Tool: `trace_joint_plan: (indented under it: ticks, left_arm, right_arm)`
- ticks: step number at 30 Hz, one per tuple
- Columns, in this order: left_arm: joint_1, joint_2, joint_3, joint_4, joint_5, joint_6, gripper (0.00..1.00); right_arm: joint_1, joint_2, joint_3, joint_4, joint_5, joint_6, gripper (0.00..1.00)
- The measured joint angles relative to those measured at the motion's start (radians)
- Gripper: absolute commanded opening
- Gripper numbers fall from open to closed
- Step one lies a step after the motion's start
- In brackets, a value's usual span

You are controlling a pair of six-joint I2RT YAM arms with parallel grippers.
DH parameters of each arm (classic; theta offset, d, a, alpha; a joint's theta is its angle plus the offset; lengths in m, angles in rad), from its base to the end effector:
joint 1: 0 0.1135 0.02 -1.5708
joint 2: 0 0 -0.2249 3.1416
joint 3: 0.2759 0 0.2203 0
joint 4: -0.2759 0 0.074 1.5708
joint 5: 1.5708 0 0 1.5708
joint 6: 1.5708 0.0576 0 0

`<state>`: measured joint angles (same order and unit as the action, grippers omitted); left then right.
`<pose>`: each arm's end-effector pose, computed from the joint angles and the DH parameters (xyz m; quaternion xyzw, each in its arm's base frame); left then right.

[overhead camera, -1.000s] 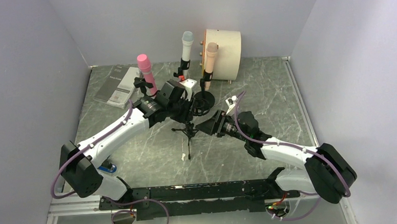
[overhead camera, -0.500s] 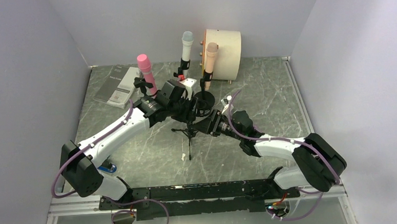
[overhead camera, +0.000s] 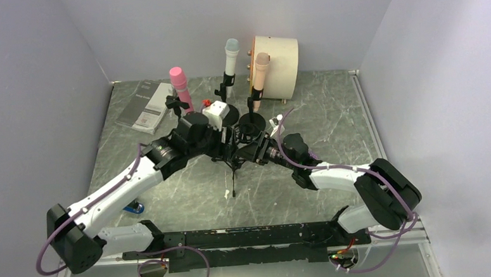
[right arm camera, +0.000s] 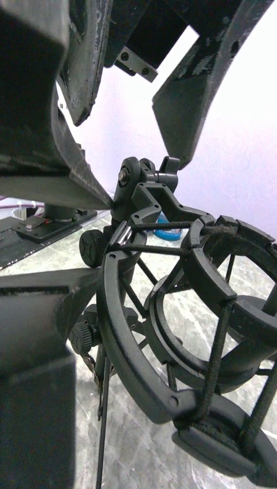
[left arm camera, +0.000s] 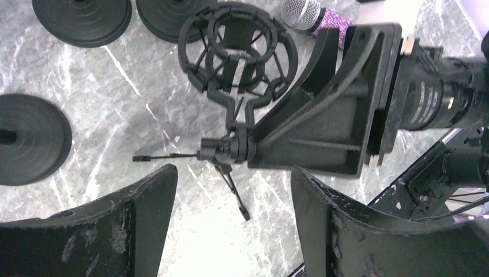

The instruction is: Attach the microphones to the stand

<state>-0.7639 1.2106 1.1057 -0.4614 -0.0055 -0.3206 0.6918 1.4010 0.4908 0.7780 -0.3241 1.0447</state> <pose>0.1944 -0.1858 0.2909 0.1914 0.8553 -0.2464 0.4136 0.2093 0.1972 0.1877 0.0257 0.7495 0.5747 0.3275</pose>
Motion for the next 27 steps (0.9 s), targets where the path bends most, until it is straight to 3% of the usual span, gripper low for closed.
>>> trace_joint_plan:
  ticks: [7,13,21,27]
  left_arm:
    - [0.0,-0.151,-0.197,0.074,-0.002,0.002,0.73]
    - [0.0,-0.227,-0.396,0.235,-0.014,0.037,0.73]
    - [0.0,-0.13,-0.564,0.581,0.018,0.101,0.68]
    - [0.0,0.016,-0.663,0.94,0.043,0.205,0.52]
  right_arm:
    - [0.001,0.012,0.001,-0.008,-0.001,-0.011,0.18]
    - [0.005,0.01,0.003,-0.008,-0.005,-0.089,0.02]
    - [0.008,-0.01,0.045,-0.087,0.003,-0.268,0.0]
    - [0.008,-0.012,0.05,-0.089,-0.011,-0.348,0.0]
